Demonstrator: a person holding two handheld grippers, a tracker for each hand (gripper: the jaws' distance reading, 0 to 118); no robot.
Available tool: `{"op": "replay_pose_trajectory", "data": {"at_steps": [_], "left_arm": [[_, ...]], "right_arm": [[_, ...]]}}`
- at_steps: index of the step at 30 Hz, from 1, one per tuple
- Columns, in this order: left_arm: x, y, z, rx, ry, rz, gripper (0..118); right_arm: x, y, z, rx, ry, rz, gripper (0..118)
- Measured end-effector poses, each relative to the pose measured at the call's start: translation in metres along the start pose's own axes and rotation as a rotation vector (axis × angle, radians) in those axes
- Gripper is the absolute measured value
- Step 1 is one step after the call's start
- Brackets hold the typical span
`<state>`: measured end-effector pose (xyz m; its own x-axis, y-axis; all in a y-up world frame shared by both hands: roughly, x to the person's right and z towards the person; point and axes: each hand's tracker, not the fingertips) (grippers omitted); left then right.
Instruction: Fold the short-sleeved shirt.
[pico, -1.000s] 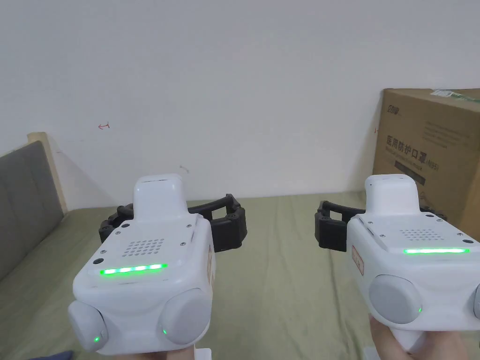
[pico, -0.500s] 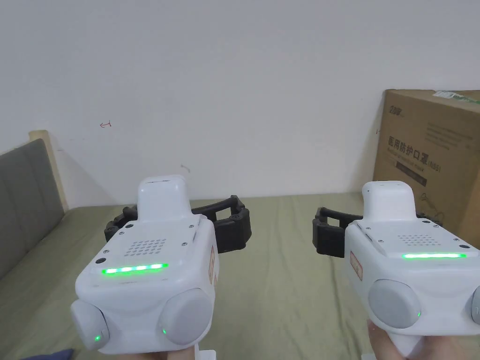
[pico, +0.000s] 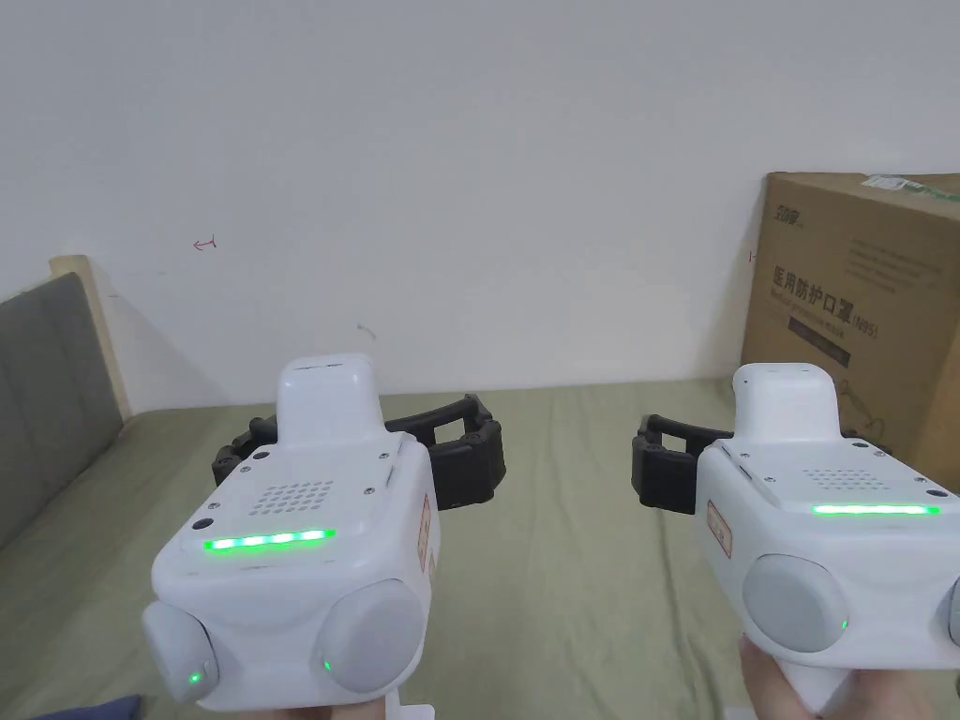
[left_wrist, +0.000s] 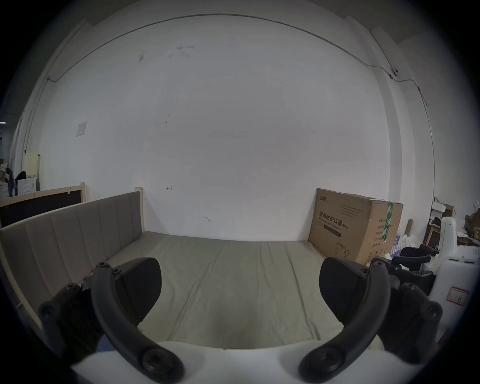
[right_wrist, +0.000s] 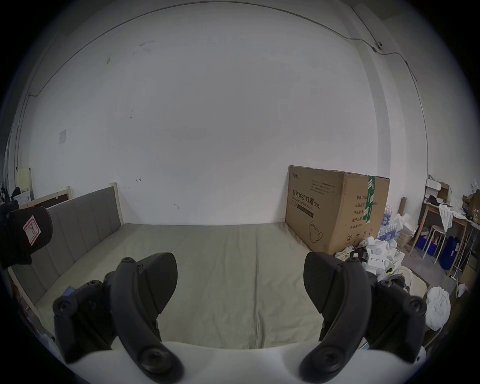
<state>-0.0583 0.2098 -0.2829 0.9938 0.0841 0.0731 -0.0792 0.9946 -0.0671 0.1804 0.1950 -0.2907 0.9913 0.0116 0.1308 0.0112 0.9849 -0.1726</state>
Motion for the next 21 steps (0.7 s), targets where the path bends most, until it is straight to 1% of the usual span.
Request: {"op": "replay_pose_trajectory", "data": {"at_steps": [11,14,16,21], "left_arm": [[-0.0014,0.0015,0.004,0.014,-0.028,0.026,118],[-0.0057,0.0042,0.0042,0.012,-0.039,0.067,118],[-0.0047,0.0046,0.0042,0.018,-0.018,0.058,118],[-0.003,0.006,0.007,0.024,-0.027,0.049,118]], "right_arm": [[-0.0007,-0.0001,0.0032,0.008,-0.002,0.01,104],[-0.0005,0.0005,0.0041,0.009,-0.005,0.011,104],[-0.0001,0.0003,0.0049,0.008,-0.003,0.006,104],[0.0002,-0.001,0.005,0.008,-0.011,0.008,104]]}}
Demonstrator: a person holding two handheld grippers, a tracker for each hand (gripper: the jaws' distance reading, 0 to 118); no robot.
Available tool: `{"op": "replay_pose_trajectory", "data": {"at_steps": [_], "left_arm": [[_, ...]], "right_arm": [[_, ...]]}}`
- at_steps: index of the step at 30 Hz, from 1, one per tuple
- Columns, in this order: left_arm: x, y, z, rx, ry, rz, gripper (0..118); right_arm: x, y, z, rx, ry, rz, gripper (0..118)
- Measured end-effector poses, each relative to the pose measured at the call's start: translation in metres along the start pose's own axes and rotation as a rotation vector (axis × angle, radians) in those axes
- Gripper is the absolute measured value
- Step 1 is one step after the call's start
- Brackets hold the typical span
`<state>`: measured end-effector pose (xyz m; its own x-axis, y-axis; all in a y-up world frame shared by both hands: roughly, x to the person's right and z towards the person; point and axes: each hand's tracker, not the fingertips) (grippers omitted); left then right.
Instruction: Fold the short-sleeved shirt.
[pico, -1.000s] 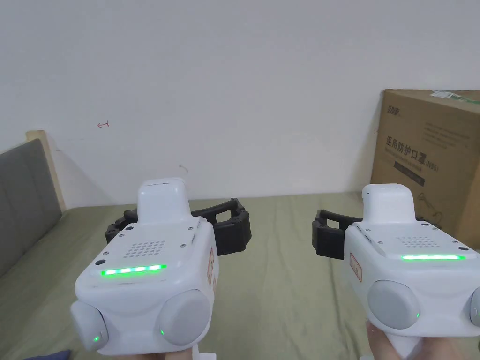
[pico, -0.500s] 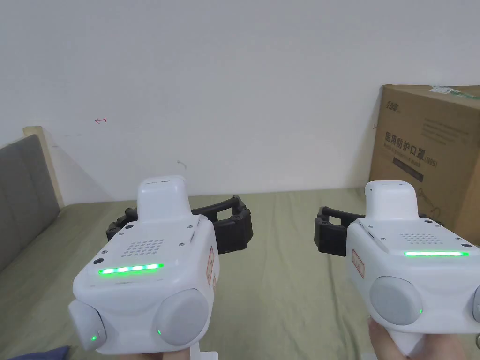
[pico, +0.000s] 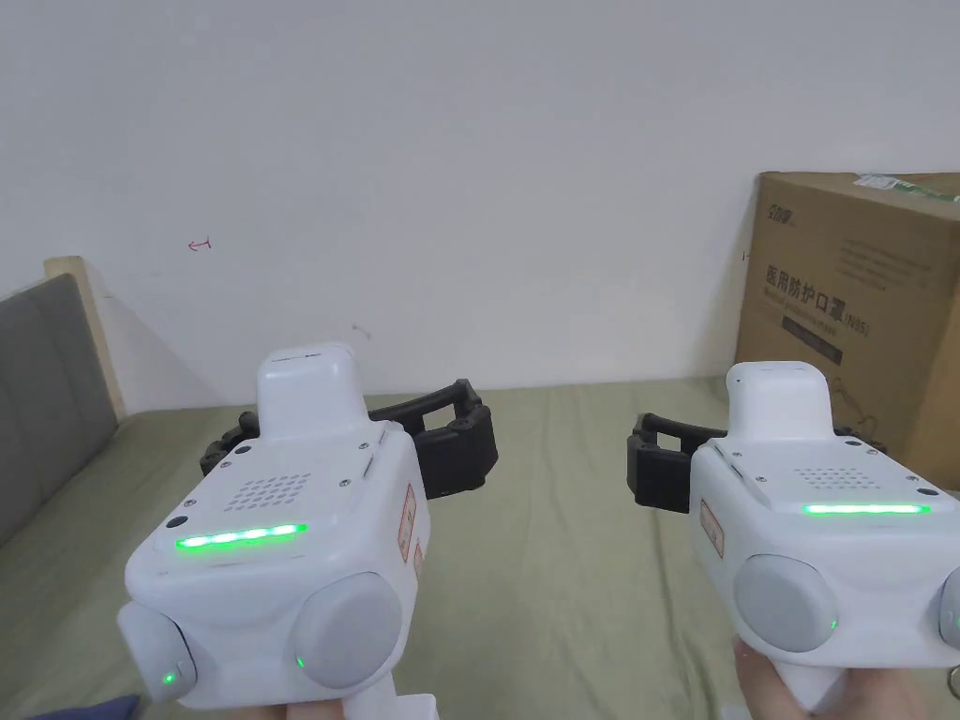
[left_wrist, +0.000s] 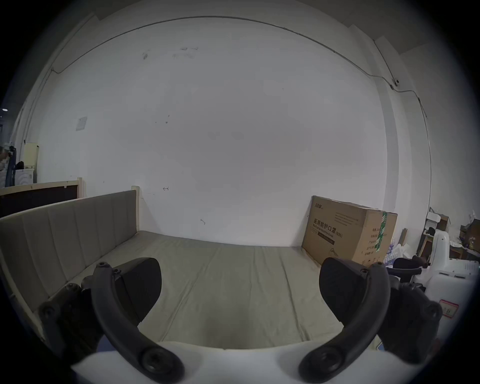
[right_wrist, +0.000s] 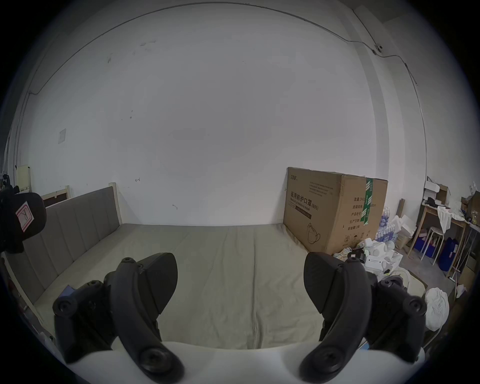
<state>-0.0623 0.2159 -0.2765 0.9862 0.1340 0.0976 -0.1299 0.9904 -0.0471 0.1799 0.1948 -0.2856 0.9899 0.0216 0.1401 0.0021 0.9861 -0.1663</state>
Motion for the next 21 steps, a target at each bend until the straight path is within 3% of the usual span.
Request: {"op": "replay_pose_trajectory", "data": {"at_steps": [21], "left_arm": [[-0.0092,0.0073,-0.0008,0.02,-0.012,0.04,118]], "right_arm": [[-0.0052,0.0048,0.0008,0.013,0.012,0.02,104]]}}
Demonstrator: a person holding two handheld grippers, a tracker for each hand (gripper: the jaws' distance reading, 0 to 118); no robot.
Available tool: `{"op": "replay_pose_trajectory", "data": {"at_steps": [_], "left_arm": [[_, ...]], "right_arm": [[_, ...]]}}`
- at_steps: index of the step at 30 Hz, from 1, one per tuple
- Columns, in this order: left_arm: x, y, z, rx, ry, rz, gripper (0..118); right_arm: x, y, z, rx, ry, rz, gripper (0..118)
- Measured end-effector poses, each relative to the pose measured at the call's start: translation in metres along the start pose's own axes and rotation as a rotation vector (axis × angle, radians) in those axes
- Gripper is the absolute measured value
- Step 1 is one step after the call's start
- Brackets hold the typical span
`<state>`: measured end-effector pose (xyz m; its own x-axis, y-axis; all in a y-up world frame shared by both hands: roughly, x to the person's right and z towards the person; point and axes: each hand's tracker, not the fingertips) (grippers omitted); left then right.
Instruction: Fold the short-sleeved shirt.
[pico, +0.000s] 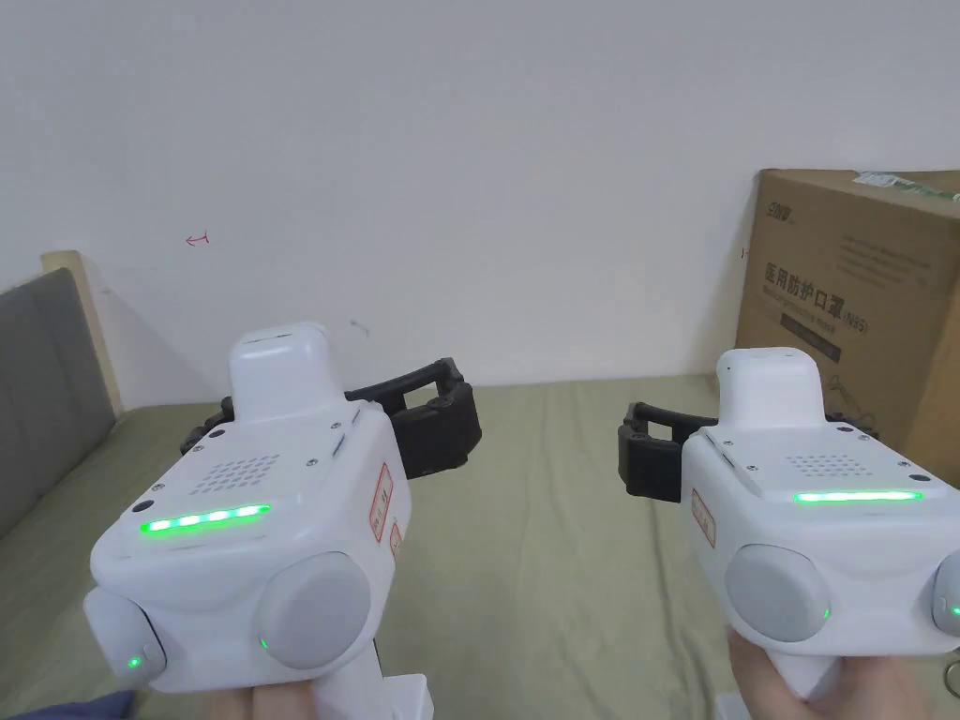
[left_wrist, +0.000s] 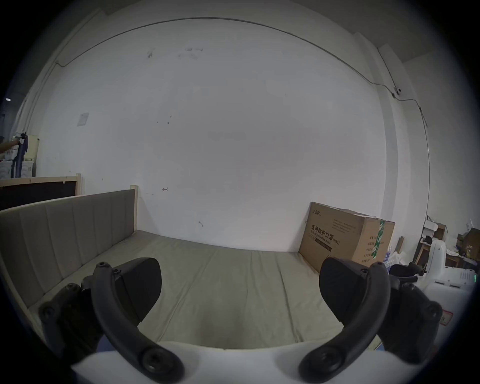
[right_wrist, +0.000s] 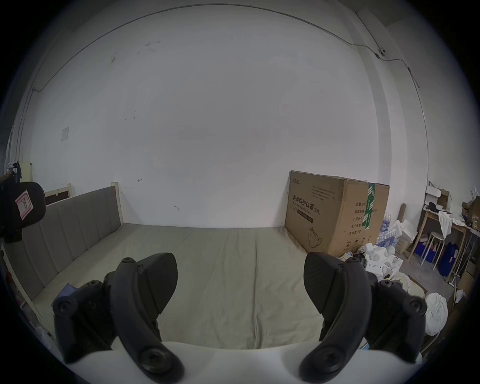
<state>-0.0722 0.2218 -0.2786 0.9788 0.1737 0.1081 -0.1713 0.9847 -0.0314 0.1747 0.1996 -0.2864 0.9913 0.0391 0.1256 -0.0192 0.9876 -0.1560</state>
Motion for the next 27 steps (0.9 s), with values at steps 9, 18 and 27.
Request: {"op": "replay_pose_trajectory", "data": {"at_steps": [9,18,27], "left_arm": [[-0.004,0.004,0.0,0.006,0.009,0.025,118],[0.0,0.003,0.004,0.033,0.015,-0.031,118],[0.005,0.002,0.008,0.045,0.064,-0.139,118]], "right_arm": [[-0.004,0.003,0.002,0.006,0.004,0.002,104],[-0.006,0.005,0.004,0.014,0.007,0.008,104],[-0.008,0.005,0.008,0.021,0.016,0.012,104]]}}
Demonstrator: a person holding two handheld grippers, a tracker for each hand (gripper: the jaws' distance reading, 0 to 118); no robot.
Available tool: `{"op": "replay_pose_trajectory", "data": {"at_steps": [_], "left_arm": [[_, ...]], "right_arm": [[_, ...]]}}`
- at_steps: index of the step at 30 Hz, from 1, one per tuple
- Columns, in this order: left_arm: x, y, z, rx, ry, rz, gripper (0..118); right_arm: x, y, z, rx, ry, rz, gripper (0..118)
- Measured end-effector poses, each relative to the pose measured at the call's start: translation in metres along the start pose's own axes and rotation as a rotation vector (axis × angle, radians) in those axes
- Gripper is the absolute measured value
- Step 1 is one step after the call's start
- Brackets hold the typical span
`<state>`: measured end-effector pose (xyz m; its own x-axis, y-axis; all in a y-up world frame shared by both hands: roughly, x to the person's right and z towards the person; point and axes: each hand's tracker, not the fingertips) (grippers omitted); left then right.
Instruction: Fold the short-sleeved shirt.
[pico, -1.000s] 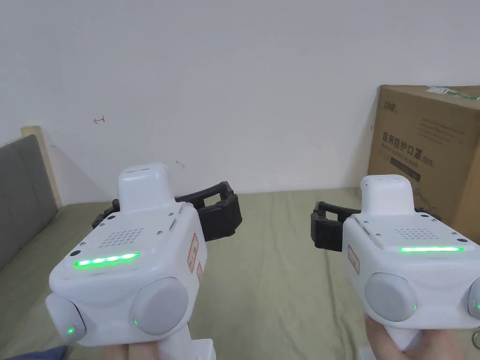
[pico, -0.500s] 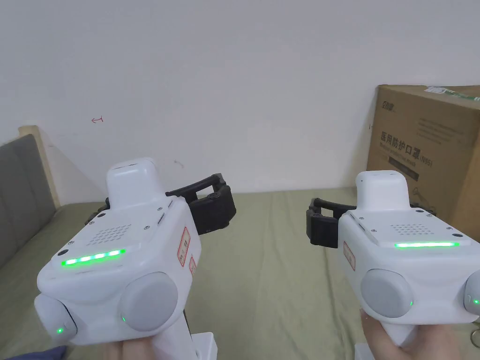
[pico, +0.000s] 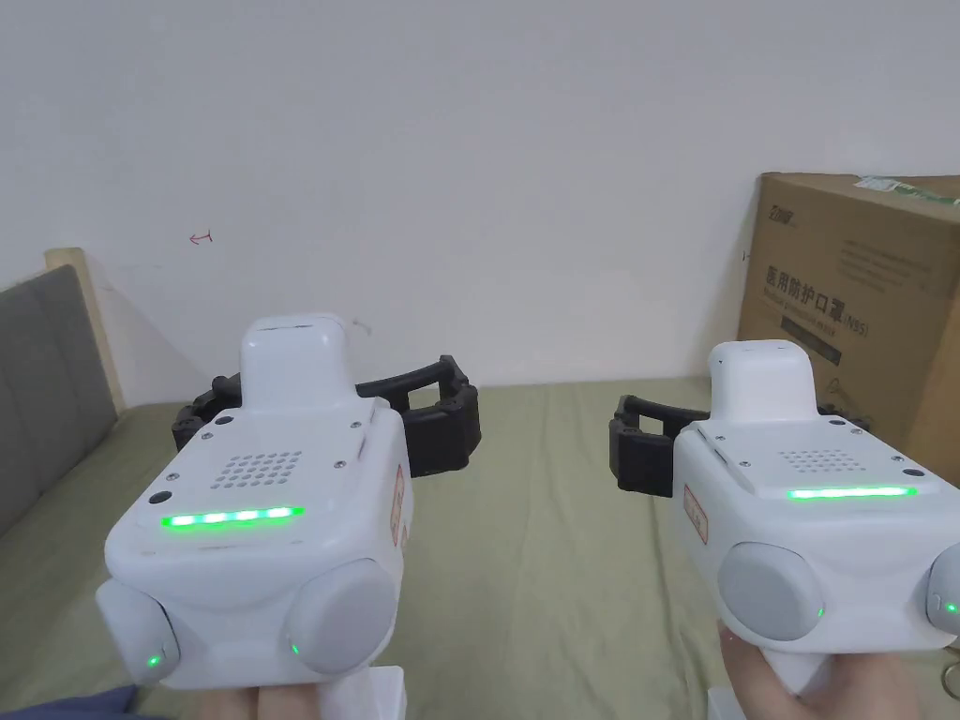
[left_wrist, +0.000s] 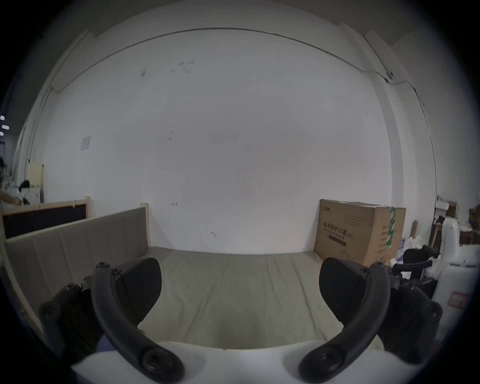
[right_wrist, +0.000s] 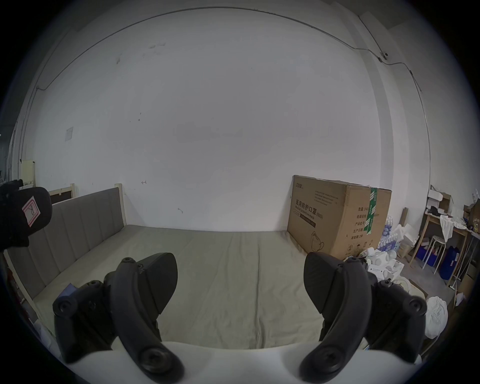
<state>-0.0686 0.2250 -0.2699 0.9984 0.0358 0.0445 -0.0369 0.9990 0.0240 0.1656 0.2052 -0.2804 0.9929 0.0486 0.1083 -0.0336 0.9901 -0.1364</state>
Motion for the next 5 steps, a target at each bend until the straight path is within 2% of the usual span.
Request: {"op": "replay_pose_trajectory", "data": {"at_steps": [5], "left_arm": [[-0.0005,-0.0024,0.0023,0.001,0.007,-0.02,118]], "right_arm": [[0.0007,-0.0001,0.0018,0.004,0.0,-0.005,104]]}}
